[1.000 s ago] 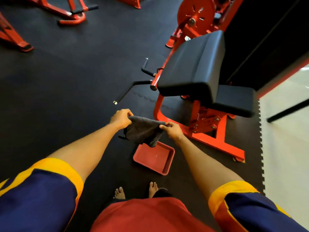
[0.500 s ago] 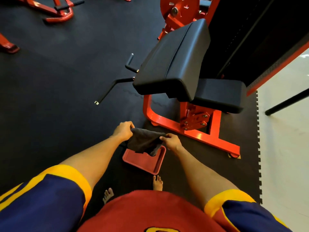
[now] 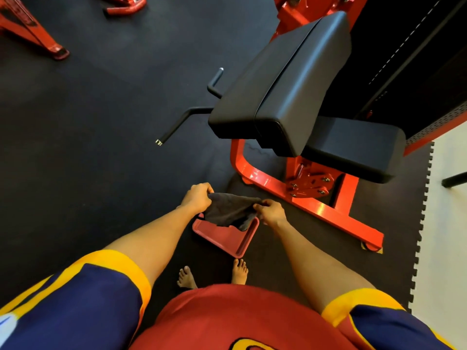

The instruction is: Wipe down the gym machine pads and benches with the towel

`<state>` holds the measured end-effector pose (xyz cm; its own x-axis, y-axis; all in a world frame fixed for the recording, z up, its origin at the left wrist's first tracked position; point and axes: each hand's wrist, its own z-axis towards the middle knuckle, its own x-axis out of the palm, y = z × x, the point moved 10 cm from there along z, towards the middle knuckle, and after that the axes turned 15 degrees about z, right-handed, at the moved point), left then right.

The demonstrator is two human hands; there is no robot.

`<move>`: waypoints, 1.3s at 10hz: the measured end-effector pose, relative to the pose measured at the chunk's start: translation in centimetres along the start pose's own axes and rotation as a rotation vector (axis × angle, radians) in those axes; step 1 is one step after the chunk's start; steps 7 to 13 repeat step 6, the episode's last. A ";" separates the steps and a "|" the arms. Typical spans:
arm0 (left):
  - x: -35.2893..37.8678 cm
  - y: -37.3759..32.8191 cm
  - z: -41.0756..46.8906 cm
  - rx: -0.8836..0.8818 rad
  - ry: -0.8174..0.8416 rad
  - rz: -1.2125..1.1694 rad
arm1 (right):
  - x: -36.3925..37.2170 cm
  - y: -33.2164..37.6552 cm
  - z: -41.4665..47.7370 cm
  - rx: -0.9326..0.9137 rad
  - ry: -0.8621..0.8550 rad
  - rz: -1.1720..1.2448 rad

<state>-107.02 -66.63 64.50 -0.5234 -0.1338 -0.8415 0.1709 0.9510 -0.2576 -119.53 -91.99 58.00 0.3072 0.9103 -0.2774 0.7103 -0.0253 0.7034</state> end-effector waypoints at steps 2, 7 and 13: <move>0.4 0.2 1.1 0.009 0.033 -0.074 | -0.3 0.7 0.5 0.016 -0.074 0.008; 1.4 3.4 0.1 -0.093 0.124 -0.317 | 3.4 -1.8 2.9 0.113 -0.034 0.028; 1.4 3.4 0.1 -0.093 0.124 -0.317 | 3.4 -1.8 2.9 0.113 -0.034 0.028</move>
